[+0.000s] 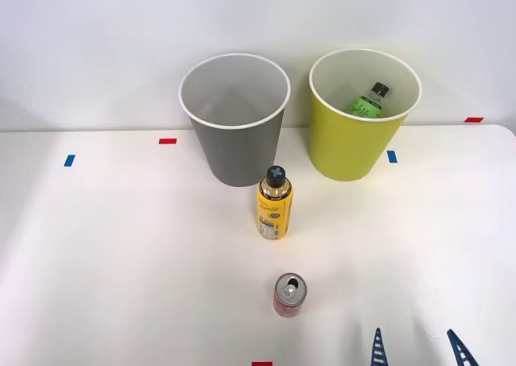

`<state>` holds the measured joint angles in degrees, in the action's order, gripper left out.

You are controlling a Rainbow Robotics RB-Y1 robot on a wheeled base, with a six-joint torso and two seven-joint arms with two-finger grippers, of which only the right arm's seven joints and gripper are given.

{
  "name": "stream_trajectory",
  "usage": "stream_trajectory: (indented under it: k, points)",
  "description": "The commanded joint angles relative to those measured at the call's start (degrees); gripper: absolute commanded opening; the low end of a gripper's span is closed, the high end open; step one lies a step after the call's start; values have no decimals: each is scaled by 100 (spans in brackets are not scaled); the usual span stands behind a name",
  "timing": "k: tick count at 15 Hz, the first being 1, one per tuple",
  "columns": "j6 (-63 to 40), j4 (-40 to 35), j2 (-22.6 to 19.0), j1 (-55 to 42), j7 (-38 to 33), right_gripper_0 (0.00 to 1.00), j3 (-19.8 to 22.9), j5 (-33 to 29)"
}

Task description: Put cans in the gray bin, plastic bottles in the light green bin

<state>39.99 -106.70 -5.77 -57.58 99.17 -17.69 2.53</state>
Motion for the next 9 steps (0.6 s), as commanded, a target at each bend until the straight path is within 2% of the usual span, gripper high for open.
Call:
stream_trajectory:
  k: [1, 9]
  points:
    - [-9, 0, -30, 1, 32, 94, 47, 2]
    - [0, 0, -197, 28, 58, 94, 108, -51]
